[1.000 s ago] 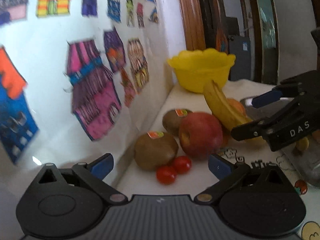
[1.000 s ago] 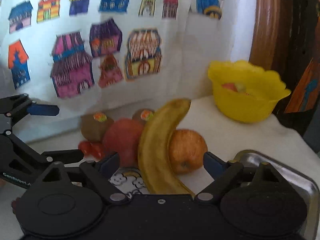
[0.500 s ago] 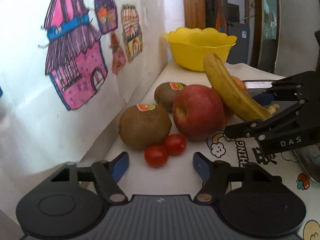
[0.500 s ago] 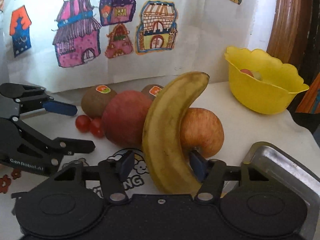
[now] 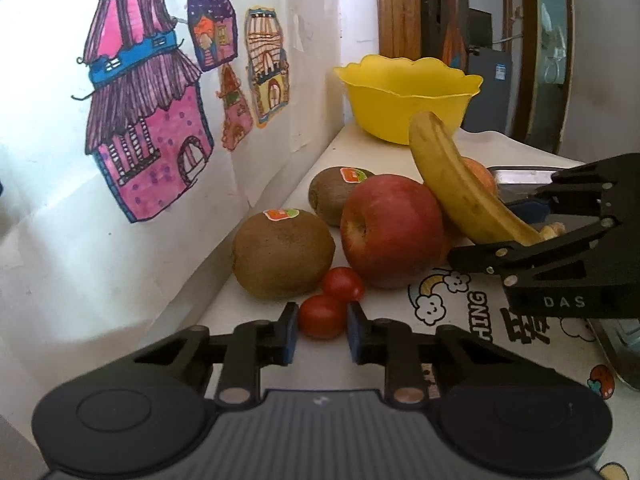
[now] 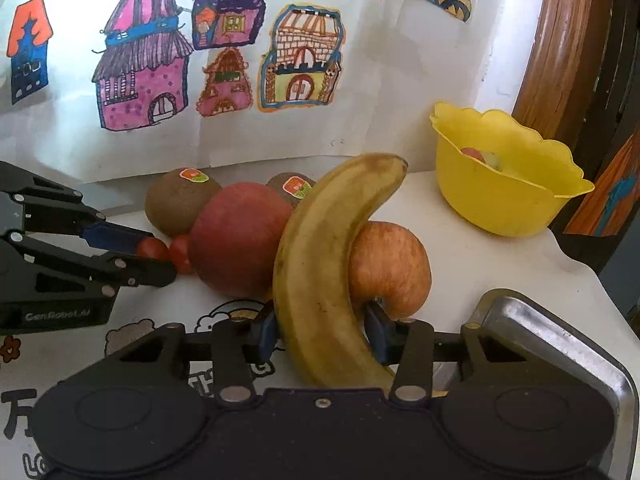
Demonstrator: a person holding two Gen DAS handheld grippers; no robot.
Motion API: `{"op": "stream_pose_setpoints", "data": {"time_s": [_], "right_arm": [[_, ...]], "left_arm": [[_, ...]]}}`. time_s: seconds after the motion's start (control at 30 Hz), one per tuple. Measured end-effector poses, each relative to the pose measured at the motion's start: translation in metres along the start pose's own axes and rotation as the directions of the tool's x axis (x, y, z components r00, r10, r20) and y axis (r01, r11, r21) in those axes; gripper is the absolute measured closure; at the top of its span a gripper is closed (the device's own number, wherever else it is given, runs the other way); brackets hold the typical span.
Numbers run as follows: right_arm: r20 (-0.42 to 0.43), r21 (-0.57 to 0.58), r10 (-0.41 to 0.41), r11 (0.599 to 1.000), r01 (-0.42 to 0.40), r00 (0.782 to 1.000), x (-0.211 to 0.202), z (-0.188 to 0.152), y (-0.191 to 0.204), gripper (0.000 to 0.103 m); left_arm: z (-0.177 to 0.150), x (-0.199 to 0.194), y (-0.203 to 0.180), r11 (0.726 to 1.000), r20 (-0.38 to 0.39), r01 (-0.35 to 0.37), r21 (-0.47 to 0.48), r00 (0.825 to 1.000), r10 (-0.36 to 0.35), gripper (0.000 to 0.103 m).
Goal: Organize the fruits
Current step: 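Carry the banana with the right tool while the left tool carries the tomato to the tray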
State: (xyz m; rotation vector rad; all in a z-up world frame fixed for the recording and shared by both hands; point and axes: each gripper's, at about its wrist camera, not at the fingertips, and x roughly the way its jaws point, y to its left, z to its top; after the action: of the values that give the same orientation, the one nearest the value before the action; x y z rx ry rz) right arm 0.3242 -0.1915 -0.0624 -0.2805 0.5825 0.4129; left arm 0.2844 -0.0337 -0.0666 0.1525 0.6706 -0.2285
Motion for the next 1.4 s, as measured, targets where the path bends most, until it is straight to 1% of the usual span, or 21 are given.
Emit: {"op": "stream_pose_setpoints", "data": {"time_s": [0.13, 0.3, 0.4, 0.53, 0.6, 0.77, 0.87, 1.0, 1.2, 1.4], "right_arm": [[0.015, 0.021, 0.014, 1.000, -0.015, 1.000, -0.006, -0.002, 0.000, 0.057], [0.057, 0.040, 0.058, 0.997, -0.061, 0.997, -0.022, 0.000, 0.005, 0.063], [0.058, 0.055, 0.092, 0.994, -0.096, 0.994, -0.028, 0.001, 0.007, 0.064], [0.040, 0.034, 0.083, 0.996, -0.085, 0.996, -0.028, 0.000, 0.013, 0.064], [0.045, 0.043, 0.087, 0.995, -0.089, 0.995, -0.029, 0.000, 0.014, 0.064], [0.098, 0.092, 0.137, 0.985, -0.146, 0.986, -0.042, -0.002, 0.015, 0.065], [0.119, 0.137, 0.180, 0.971, -0.196, 0.976, -0.050, -0.005, 0.015, 0.066], [0.164, 0.195, 0.201, 0.953, -0.231, 0.966, -0.064, -0.011, 0.010, 0.066], [0.234, 0.250, 0.167, 0.942, -0.226, 0.958, -0.098, -0.017, -0.008, 0.065], [0.279, 0.277, 0.073, 0.949, -0.153, 0.958, -0.142, -0.027, -0.042, 0.065]], "left_arm": [[-0.002, -0.004, -0.001, 1.000, 0.000, 0.004, -0.008, 1.000, -0.004, 0.076], [-0.003, -0.015, -0.004, 1.000, 0.021, 0.013, -0.011, 1.000, -0.013, 0.076], [-0.005, -0.022, -0.008, 1.000, 0.026, 0.025, -0.010, 0.999, -0.025, 0.076], [-0.009, -0.026, -0.011, 1.000, 0.024, 0.023, -0.014, 0.999, -0.023, 0.076], [-0.010, -0.028, -0.012, 1.000, 0.024, 0.023, -0.021, 0.999, -0.022, 0.076], [-0.006, -0.038, -0.017, 0.999, 0.050, 0.028, -0.025, 0.998, -0.026, 0.076], [-0.004, -0.046, -0.020, 0.999, 0.065, 0.023, -0.027, 0.998, -0.022, 0.076], [-0.001, -0.058, -0.024, 0.999, 0.089, 0.024, -0.031, 0.996, -0.021, 0.076], [0.007, -0.076, -0.039, 1.000, 0.126, 0.028, -0.014, 0.992, -0.026, 0.076], [0.023, -0.084, -0.072, 0.998, 0.179, 0.066, -0.015, 0.982, -0.063, 0.076]]}}
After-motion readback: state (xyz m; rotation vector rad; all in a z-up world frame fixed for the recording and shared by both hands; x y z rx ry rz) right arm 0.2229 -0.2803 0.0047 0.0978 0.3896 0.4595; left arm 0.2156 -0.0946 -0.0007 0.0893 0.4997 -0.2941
